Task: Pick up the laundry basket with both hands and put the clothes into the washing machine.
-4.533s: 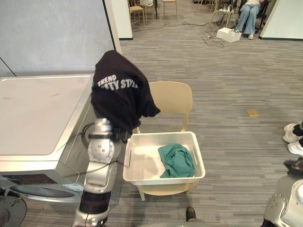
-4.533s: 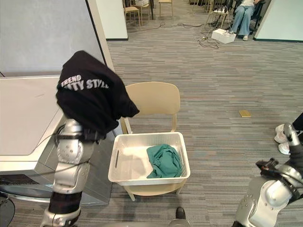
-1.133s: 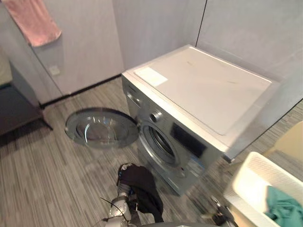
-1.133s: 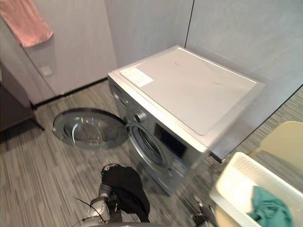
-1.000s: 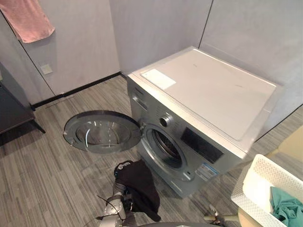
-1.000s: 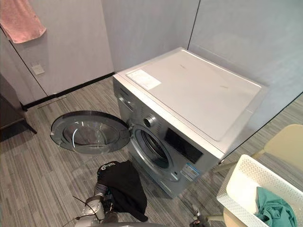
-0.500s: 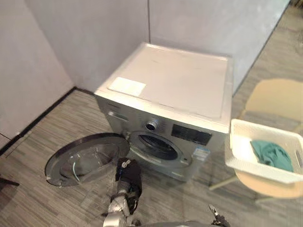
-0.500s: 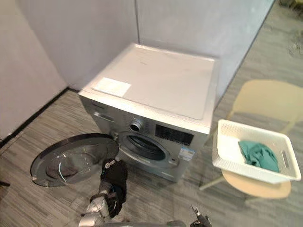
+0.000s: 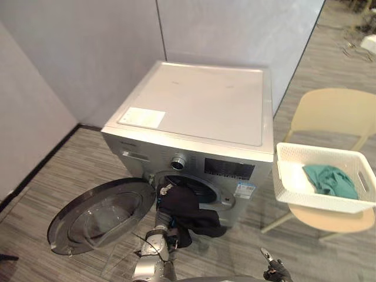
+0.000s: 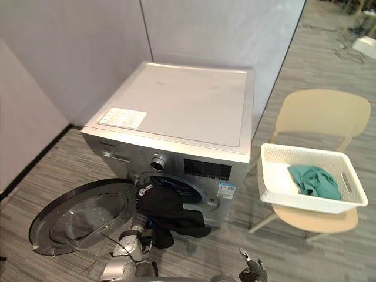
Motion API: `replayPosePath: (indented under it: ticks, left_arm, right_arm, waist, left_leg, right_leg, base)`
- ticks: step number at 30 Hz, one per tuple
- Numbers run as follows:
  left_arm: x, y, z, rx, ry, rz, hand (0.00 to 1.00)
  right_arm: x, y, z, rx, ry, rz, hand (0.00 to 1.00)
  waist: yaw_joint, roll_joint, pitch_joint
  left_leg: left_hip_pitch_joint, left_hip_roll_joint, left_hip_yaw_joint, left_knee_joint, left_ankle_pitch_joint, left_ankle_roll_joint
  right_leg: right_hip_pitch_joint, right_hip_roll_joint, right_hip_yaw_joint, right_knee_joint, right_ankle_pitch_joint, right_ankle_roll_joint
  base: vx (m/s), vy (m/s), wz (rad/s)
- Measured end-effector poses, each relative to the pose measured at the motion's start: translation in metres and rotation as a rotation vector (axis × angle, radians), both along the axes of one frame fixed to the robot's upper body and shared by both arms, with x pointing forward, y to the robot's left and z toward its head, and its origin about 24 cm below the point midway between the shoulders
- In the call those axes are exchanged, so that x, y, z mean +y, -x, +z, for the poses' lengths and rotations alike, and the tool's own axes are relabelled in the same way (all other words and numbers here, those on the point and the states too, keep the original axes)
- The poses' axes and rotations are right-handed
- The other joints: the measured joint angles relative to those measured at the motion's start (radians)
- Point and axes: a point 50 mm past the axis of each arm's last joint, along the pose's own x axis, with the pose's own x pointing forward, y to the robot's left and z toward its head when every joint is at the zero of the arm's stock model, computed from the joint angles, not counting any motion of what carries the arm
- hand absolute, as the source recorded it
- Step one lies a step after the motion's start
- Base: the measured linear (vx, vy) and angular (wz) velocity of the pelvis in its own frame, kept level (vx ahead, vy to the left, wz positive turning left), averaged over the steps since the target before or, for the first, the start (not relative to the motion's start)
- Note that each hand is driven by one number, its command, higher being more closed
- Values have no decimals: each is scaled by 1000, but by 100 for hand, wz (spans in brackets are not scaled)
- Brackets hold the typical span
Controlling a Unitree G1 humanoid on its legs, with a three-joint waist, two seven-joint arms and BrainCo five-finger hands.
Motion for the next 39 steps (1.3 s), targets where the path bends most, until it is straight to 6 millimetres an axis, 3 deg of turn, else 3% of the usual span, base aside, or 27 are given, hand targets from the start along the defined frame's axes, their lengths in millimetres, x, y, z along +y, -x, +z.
replayPosePath:
  ticks: [1,2,4,7,8,9,11,15,20,24,25,27,29,30,32,33,34,35,36,37,39]
  left_arm:
    - [-8,1,0,-1,11,-46,100]
    - [-10,-1,1,-6,5,-75,100]
    - [-8,-3,2,-18,-23,-135,100]
    - [3,-6,4,-36,-63,-144,100]
    - [4,-15,10,-69,-71,-152,100]
    - [3,-20,14,-86,-72,-157,100]
    - [-9,-45,34,-182,-83,-197,100]
    - [-19,-90,66,-297,-114,-188,100]
    - [-9,-136,114,-412,-83,17,100]
    - [11,-172,177,-572,-81,166,100]
    - [22,-185,203,-629,-70,218,100]
    - [34,-195,233,-689,-65,267,100]
    - [45,-204,283,-807,-49,310,100]
    - [46,-205,296,-836,-40,317,100]
    - [46,-206,346,-954,-3,309,100]
    - [45,-205,359,-987,8,303,100]
    - [45,-201,389,-1060,21,292,100]
    - [44,-199,405,-1100,14,282,100]
    - [41,-189,440,-1198,-14,256,100]
    - [43,-182,458,-1268,-55,248,100]
    - [38,-173,474,-1345,-126,209,100]
  right_arm:
    - [-5,0,0,4,6,-5,0]
    - [-4,-2,0,1,-4,-15,0]
    - [1,-10,1,-30,-25,-30,0]
    - [4,-37,9,-100,-24,9,0]
    - [8,-62,18,-171,-15,53,0]
    - [9,-73,23,-206,-6,70,0]
    - [9,-114,48,-347,36,128,0]
    - [9,-154,82,-528,90,159,0]
    - [15,-169,109,-669,101,116,0]
    - [18,-180,132,-781,100,89,0]
    - [19,-180,134,-798,96,75,0]
    - [18,-179,135,-802,99,70,0]
    - [18,-169,129,-795,95,52,0]
    - [18,-167,127,-790,89,45,0]
    - [20,-158,120,-773,70,32,0]
    - [20,-157,119,-770,66,29,0]
    - [21,-155,117,-767,57,22,0]
    - [21,-154,116,-766,56,19,0]
    - [20,-152,115,-772,45,4,0]
    - [18,-151,114,-776,35,-11,0]
    - [12,-146,110,-771,31,-45,0]
  waist:
    - [-12,20,-9]
    - [-18,5,-2]
    - [-17,-18,8]
    - [-14,-14,32]
    - [-12,-14,69]
    - [-13,-16,83]
    - [-14,-18,162]
    - [-22,-20,283]
    - [-13,-35,332]
    - [-8,-64,359]
    - [-9,-76,366]
    - [-11,-81,370]
    - [-11,-91,377]
    - [-11,-92,377]
    - [-11,-93,378]
    - [-11,-93,378]
    - [-11,-93,378]
    - [-12,-95,379]
    - [-11,-103,383]
    - [-13,-103,390]
    - [-6,-105,416]
  left_leg:
    - [30,-12,-27,-117,45,-105]
    - [36,-42,-18,-139,32,-122]
    - [20,-93,17,-124,25,-92]
    - [-30,-105,68,-79,6,-63]
    - [-75,-105,87,-46,-4,-49]
    - [-107,-104,90,-22,-10,-43]
    - [-236,-85,90,94,-44,-35]
    - [-387,-54,79,241,-93,-38]
    - [-601,10,60,418,-123,-59]
    - [-751,68,49,544,-154,-67]
    - [-794,86,49,581,-168,-69]
    - [-837,103,48,609,-177,-69]
    - [-890,122,48,633,-185,-69]
    - [-902,127,49,638,-185,-69]
    - [-939,149,65,654,-189,-61]
    - [-947,156,73,661,-191,-59]
    - [-962,175,92,675,-194,-53]
    - [-966,180,102,680,-195,-51]
    - [-967,190,124,687,-196,-48]
    - [-969,199,137,695,-197,-46]
    - [-979,220,156,716,-201,-40]
  right_leg:
    - [-23,-16,5,5,-9,37]
    - [-33,-51,20,3,-7,57]
    - [-61,-105,36,3,30,100]
    - [-126,-121,88,1,108,125]
    - [-172,-119,105,2,132,132]
    - [-196,-118,108,5,136,134]
    - [-287,-105,105,24,135,137]
    - [-426,-80,110,142,59,177]
    - [-692,-5,143,413,-31,170]
    - [-858,52,169,557,-67,168]
    - [-906,72,182,590,-74,168]
    - [-948,89,189,606,-75,168]
    - [-999,109,197,619,-74,167]
    - [-1008,113,197,619,-74,167]
    - [-1039,120,196,620,-73,167]
    - [-1045,123,196,619,-72,168]
    - [-1056,129,199,620,-72,169]
    - [-1060,132,202,620,-72,169]
    - [-1069,134,213,622,-71,170]
    - [-1071,137,218,621,-70,172]
    - [-1081,145,221,628,-70,173]
  base:
    - [146,389,-23]
    - [116,293,-14]
    - [67,329,-22]
    - [-33,262,-42]
    - [-128,243,-39]
    - [-189,198,-32]
    - [-220,98,-25]
    - [-245,17,-20]
    - [-138,-73,-21]
    - [-27,-47,-31]
    - [-33,-9,-39]
    - [-27,11,-33]
    - [-5,21,-25]
    - [16,23,-19]
    - [29,36,-14]
    - [36,51,-18]
    - [29,46,-18]
    - [37,77,-22]
    - [30,68,-19]
    - [38,81,-24]
    - [29,63,-15]
